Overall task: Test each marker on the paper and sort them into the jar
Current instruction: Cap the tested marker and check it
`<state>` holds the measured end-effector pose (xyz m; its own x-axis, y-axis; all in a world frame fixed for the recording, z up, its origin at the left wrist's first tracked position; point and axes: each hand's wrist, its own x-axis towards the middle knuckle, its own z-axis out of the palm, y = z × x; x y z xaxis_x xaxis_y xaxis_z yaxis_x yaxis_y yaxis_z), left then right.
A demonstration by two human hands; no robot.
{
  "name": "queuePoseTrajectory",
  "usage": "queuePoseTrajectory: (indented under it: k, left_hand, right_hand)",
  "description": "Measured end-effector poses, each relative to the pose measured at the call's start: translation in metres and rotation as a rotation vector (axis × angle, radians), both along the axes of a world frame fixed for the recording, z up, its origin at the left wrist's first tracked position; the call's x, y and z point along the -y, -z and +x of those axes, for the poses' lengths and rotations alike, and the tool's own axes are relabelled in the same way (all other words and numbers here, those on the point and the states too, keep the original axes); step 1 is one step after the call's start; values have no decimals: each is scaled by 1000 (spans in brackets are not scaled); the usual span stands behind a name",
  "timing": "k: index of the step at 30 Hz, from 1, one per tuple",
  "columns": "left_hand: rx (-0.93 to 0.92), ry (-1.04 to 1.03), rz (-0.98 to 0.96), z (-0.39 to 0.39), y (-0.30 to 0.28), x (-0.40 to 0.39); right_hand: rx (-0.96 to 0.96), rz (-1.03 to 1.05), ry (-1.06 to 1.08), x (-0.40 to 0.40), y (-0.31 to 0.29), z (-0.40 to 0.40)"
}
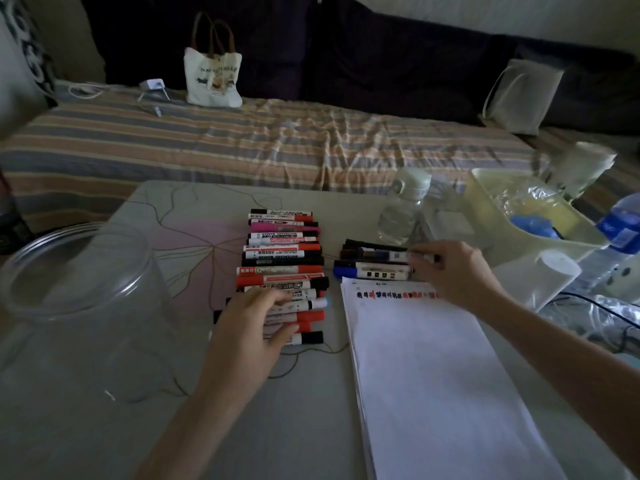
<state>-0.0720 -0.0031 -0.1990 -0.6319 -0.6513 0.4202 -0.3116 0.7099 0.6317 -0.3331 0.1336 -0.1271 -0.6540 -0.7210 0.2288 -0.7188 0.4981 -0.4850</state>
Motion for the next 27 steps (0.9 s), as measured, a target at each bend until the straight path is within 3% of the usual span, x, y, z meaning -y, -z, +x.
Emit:
queuePoseTrajectory:
  k: [7, 15, 17, 20, 22, 27]
  left_hand:
    - [209, -60, -165, 28, 23, -3]
    - [184, -108, -209, 34, 32, 6]
    - [167, -98, -214, 33, 31, 7]
    - [139, -81, -255, 32, 30, 1]
    - [138, -95, -285, 31, 29, -4]
    - [203, -52, -303, 32, 30, -7]
  right_hand:
    - [27, 31, 101, 41, 37, -28]
    - [-53, 127, 114, 50, 56, -36]
    - [-79, 32, 11, 47, 50, -18]
    - [-156, -98, -338, 33, 41, 39]
    - [-141, -78, -520, 22, 47, 79]
    - [-236, 43, -500, 22, 82, 129]
